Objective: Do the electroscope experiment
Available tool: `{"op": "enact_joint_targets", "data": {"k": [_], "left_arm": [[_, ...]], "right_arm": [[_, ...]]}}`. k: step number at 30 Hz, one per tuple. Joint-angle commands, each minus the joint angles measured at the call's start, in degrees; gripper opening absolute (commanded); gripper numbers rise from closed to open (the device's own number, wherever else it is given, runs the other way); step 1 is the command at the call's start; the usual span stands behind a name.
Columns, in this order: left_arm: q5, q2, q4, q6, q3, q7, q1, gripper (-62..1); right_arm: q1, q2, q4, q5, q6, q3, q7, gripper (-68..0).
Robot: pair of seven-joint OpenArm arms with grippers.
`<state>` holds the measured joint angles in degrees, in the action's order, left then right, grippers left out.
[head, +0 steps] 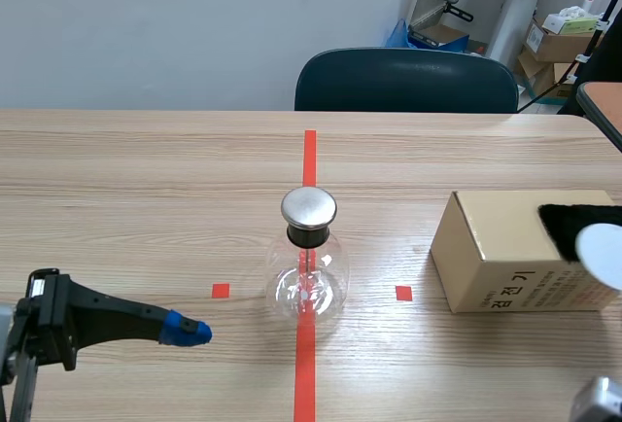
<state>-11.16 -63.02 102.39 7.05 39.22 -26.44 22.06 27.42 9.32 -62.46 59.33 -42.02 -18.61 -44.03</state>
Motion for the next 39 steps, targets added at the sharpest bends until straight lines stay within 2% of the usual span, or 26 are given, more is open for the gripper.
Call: {"op": "enact_joint_targets", "data": {"k": [1, 2, 5, 6, 8, 11, 13, 14, 18, 19, 20, 24, 25, 27, 30, 31, 33, 36, 37, 39], "left_arm": [[-0.3, 0.2, 0.8, -0.1, -0.2, -1.1, 0.0, -16.3], [-0.3, 0.2, 0.8, -0.1, -0.2, -1.2, 0.0, -16.3], [-0.3, 0.2, 0.8, -0.1, -0.2, -1.8, 0.0, -16.3], [-0.3, 0.2, 0.8, -0.1, -0.2, -2.3, 0.0, -16.3], [-0.3, 0.2, 0.8, -0.1, -0.2, -2.8, 0.0, -16.3], [-0.3, 0.2, 0.8, -0.1, -0.2, -3.3, 0.0, -16.3], [-0.3, 0.2, 0.8, -0.1, -0.2, -3.9, 0.0, -16.3], [-0.3, 0.2, 0.8, -0.1, -0.2, -4.2, 0.0, -16.3], [-0.3, 0.2, 0.8, -0.1, -0.2, -5.6, 0.0, -16.3], [-0.3, 0.2, 0.8, -0.1, -0.2, -5.7, 0.0, -16.3], [-0.3, 0.2, 0.8, -0.1, -0.2, -5.8, 0.0, -16.3], [-0.3, 0.1, 0.8, -0.1, -0.2, -7.3, 0.0, -16.3], [-0.3, 0.1, 0.8, -0.1, -0.2, -7.7, 0.0, -16.3], [-0.3, 0.2, 0.8, -0.1, -0.2, -8.5, 0.0, -16.3], [-0.2, 0.2, 0.8, -0.1, -0.2, -8.7, 0.0, -16.3], [-0.2, 0.2, 0.8, -0.1, -0.2, -8.7, 0.0, -16.3], [-0.2, 0.2, 0.8, -0.1, -0.2, -8.7, 0.0, -16.3], [-0.2, 0.2, 0.8, -0.2, -0.2, -8.7, 0.0, -16.3], [-0.2, 0.2, 0.8, -0.3, -0.2, -8.8, 0.0, -16.3], [-0.2, 0.2, 0.8, -0.3, -0.2, -8.8, 0.0, -16.3]], "right_arm": [[0.0, 0.5, -0.7, -0.4, -2.8, -0.1, -0.8, -66.5], [0.1, 0.5, -0.7, -0.9, -2.8, -0.1, 0.7, -66.5], [0.2, 0.5, -0.7, -2.3, -2.8, -0.2, 11.3, -66.5], [0.2, 0.5, -0.7, -2.3, -2.8, -0.2, 13.2, -66.5], [0.2, 0.7, -0.8, -1.5, -2.8, -0.5, 11.6, -66.5], [0.0, 0.7, -0.9, -0.5, -2.8, -0.3, 1.9, -66.5], [0.1, 0.7, -1.4, -0.6, -2.8, 0.1, -0.3, -66.5], [0.1, 0.7, -1.5, -0.9, -2.8, 0.1, 1.3, -66.5], [0.2, 0.7, -1.5, -1.7, -2.8, -0.1, 15.0, -66.5], [0.2, 0.7, -1.5, -1.6, -2.8, -0.1, 15.6, -66.5], [0.2, 0.8, -1.5, -1.0, -2.8, -0.1, 14.4, -66.5], [0.0, 0.8, -1.8, 0.5, -2.8, 0.2, 1.1, -66.5], [0.0, 0.7, -2.1, 0.5, -2.8, 0.4, 0.6, -66.5], [0.2, 0.5, -2.4, -0.2, -2.8, 0.4, 4.2, -66.5], [0.2, 0.5, -2.4, -0.7, -2.8, 0.3, 15.1, -66.5], [0.2, 0.5, -2.4, -0.6, -2.8, 0.3, 16.5, -66.5], [0.2, 0.5, -2.4, 0.1, -2.8, 0.3, 14.4, -66.5], [0.0, 0.5, -2.7, 1.1, -2.8, 0.3, 3.2, -66.5], [0.0, 0.5, -2.8, 1.1, -2.8, 0.3, 0.9, -66.5], [0.1, 0.5, -2.9, 0.4, -2.8, 0.3, 1.9, -66.5]]}}
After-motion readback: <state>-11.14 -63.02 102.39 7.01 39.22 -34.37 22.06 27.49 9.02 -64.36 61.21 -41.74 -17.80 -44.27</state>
